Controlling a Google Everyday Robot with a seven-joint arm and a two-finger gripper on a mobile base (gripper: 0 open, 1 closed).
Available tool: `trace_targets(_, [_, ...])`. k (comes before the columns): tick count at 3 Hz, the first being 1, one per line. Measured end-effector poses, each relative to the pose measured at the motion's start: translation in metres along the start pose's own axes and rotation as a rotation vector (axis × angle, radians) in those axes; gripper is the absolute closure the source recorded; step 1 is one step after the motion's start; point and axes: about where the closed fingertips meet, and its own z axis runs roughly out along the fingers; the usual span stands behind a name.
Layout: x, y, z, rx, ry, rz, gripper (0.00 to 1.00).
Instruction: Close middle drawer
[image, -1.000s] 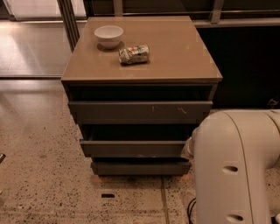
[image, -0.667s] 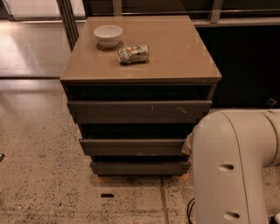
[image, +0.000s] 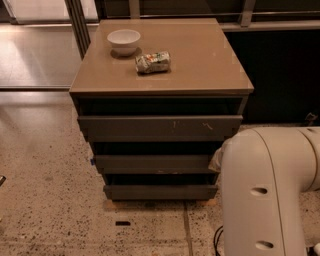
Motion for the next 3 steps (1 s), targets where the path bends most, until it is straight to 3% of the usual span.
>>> trace_targets(3, [-0.001, -0.011, 0.001, 0.018, -0.019, 0.027, 1.0])
